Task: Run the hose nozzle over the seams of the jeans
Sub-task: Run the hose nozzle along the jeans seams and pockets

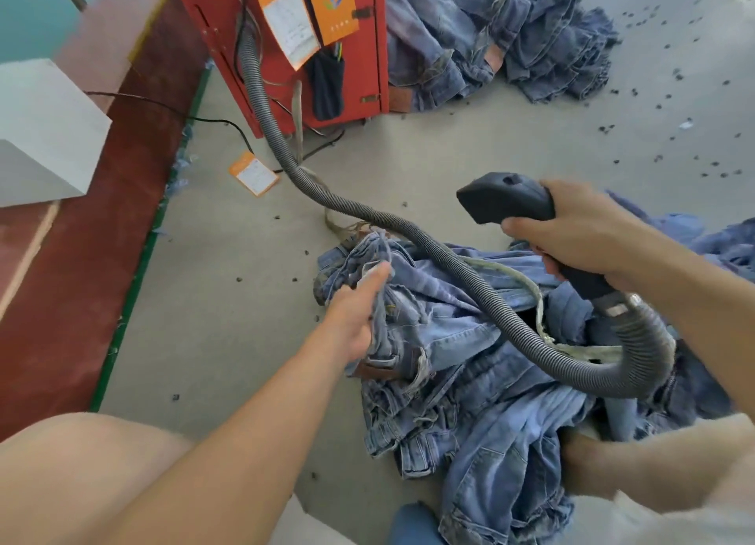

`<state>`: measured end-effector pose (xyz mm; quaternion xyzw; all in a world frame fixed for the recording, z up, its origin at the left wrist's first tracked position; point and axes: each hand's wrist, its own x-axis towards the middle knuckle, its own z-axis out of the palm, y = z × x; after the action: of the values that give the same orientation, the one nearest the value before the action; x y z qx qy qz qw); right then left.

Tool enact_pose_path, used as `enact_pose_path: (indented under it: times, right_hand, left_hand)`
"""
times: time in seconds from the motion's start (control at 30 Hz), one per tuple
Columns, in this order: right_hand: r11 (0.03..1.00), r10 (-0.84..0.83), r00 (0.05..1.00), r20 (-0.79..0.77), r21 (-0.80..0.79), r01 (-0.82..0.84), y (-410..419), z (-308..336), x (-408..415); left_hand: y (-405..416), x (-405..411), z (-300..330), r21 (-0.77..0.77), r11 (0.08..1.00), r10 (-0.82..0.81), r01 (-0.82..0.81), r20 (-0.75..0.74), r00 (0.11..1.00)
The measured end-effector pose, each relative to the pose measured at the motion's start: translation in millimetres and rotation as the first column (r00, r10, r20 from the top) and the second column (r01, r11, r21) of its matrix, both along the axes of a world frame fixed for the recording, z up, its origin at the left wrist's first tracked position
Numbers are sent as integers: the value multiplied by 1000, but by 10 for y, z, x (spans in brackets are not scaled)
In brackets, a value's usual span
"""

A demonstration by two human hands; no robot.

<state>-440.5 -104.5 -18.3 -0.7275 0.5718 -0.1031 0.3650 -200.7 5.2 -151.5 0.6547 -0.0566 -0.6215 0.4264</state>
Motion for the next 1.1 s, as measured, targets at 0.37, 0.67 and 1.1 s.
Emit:
enact_pose_path:
  times: [0.37,0.67,1.1]
  right_hand:
    - [895,413,867,-281,-53,-443,209,-55,-99]
    - [833,546,813,-200,25,-553,536,-49,154]
    - [911,308,950,43,274,-308,303,153,51]
  left_hand:
    - [138,144,103,-200,969,-222,145,-450,865]
    - [113,13,270,-406,913,-317,50,-626,713]
    - [116,24,212,-460,881,-381,110,-553,741]
